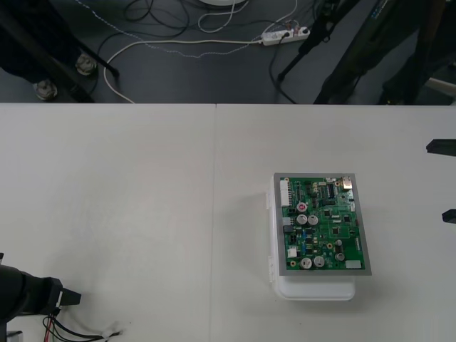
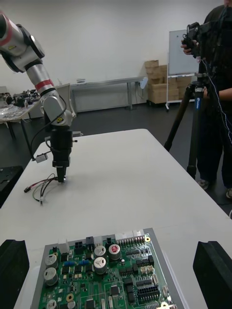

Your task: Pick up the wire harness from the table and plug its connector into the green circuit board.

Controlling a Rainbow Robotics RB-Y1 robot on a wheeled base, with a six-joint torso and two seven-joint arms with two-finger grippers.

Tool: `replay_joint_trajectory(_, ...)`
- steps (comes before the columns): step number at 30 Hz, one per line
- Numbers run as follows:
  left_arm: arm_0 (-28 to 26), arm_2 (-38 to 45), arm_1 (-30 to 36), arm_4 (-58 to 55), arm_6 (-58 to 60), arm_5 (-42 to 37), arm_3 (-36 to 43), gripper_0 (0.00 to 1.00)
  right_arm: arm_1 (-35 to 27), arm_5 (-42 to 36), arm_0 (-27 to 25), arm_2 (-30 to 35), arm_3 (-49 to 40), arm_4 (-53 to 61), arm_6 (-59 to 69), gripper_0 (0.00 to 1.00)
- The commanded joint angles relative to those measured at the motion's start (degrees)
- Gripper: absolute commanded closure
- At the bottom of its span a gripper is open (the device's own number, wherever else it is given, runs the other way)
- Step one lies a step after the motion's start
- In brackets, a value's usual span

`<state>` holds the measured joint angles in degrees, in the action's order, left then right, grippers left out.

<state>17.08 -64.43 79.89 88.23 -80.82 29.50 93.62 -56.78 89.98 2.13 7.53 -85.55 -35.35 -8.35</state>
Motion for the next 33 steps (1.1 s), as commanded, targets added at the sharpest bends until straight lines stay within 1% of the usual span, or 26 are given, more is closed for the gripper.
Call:
replay_joint_trajectory(1,1.55,-1.40,2.56,0.81,-4.44,-1.99,0.51,0.02,-0.88,0.02,-0.73,-0.14,-2.43,2.39,1.14,0.00)
replay_joint_trajectory(3,1.55,-1.49,2.56,0.81,-4.44,-1.99,0.60,0.07,-0.88,0.02,-0.73,-0.23,-2.70,2.83,1.23,0.00)
replay_joint_trajectory(4,1.55,-1.66,2.56,0.81,-4.44,-1.99,0.60,0.14,-0.88,0.02,-0.73,-0.23,-2.96,3.18,1.32,0.00)
replay_joint_trajectory(6,1.73,-1.84,2.56,0.90,-4.44,-1.99,0.60,0.20,-0.88,0.02,-0.64,-0.23,-3.22,3.36,1.58,0.00)
replay_joint_trajectory(7,1.81,-2.10,2.56,0.98,-4.44,-1.99,0.69,0.27,-0.88,0.02,-0.73,-0.23,-3.22,3.53,1.76,0.00)
replay_joint_trajectory(9,2.61,-2.98,2.38,1.16,-4.44,-1.99,0.69,0.37,-1.05,0.02,-0.73,-0.14,-3.22,3.53,2.02,0.00)
replay_joint_trajectory(10,2.69,-3.16,2.38,1.16,-4.44,-1.99,0.69,0.40,-1.14,0.02,-0.73,-0.23,-3.22,3.44,2.11,0.00)
replay_joint_trajectory(11,3.13,-3.60,2.29,1.16,-4.44,-1.99,0.69,0.53,-1.23,0.02,-0.73,-0.23,-3.22,3.53,2.29,0.00)
replay_joint_trajectory(12,3.31,-3.86,2.20,1.25,-4.44,-1.99,0.78,0.62,-1.32,0.02,-0.73,-0.23,-3.22,3.53,2.29,0.00)
replay_joint_trajectory(13,3.31,-3.95,2.20,1.25,-4.44,-1.99,0.78,0.84,-1.32,0.02,-0.73,-0.23,-3.22,3.53,2.46,0.00)
replay_joint_trajectory(14,3.31,-3.86,2.20,1.33,-4.44,-1.99,0.87,0.96,-1.40,0.02,-0.73,-0.23,-3.22,3.53,2.46,0.00)
replay_joint_trajectory(15,3.31,-3.86,2.12,1.42,-4.44,-1.99,0.95,1.00,-1.40,0.02,-0.73,-0.23,-3.22,3.53,2.55,0.00)
replay_joint_trajectory(25,3.31,-4.04,1.33,2.13,-4.35,-2.61,0.34,1.00,-1.49,0.02,-1.96,-0.23,-6.65,3.53,3.08,0.00)
replay_joint_trajectory(33,3.40,-3.86,1.50,0.10,-4.00,-3.05,0.34,1.00,-1.49,0.02,-3.19,-0.23,-8.32,3.88,3.34,0.00)
